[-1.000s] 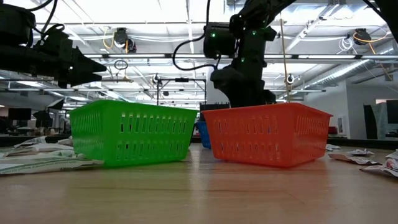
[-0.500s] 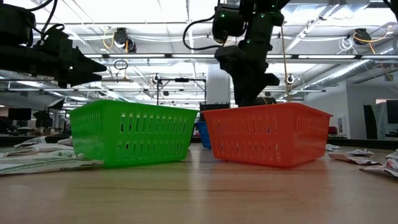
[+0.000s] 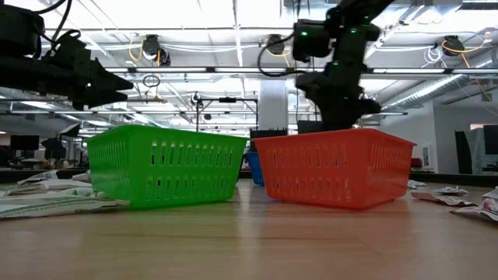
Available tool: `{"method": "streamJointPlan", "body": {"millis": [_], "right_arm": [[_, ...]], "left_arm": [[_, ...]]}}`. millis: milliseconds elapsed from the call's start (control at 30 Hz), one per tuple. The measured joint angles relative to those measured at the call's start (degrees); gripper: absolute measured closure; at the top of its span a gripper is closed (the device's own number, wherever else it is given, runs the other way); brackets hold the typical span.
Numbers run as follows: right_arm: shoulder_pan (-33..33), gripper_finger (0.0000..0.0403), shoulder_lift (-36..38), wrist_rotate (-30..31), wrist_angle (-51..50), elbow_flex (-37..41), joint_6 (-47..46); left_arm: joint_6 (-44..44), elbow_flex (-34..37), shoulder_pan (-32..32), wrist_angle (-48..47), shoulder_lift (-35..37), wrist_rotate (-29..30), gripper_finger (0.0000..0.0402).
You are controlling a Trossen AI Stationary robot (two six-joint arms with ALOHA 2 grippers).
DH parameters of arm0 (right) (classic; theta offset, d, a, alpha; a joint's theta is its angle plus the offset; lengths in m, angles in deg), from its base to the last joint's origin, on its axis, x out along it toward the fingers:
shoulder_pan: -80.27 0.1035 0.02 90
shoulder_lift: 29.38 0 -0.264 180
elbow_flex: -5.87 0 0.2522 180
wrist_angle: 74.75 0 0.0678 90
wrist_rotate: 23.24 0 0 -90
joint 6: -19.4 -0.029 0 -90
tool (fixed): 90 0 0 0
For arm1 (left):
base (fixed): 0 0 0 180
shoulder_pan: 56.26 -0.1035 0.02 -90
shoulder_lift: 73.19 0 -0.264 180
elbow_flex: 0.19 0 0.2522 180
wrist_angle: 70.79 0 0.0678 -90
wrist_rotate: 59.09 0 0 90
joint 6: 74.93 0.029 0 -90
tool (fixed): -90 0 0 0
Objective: Pick & Place First Aid Supplies
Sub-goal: Put the blue alcohol pad into the blue bin
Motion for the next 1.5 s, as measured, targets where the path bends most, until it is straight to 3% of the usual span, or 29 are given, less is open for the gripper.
{"method": "streamJointPlan", "body": {"millis": [300, 667, 1500], "right_arm": [[-5.53, 0.0280, 10.91, 7.41, -1.19, 12.56, -3.87], [-12.13, 0.0280, 18.20, 8.69, -5.53, 20.62, -4.30], [-13.99, 0.0289, 11.60, 8.73, 8.23, 29.84, -5.65]], "left_arm": [[0.00, 0.00, 0.00, 0.00, 0.00, -0.28, 0.0078], [0.00, 0.00, 0.01, 0.01, 0.00, -0.31, 0.0078], [0.00, 0.00, 0.02, 0.01, 0.00, -0.31, 0.0078]]}}
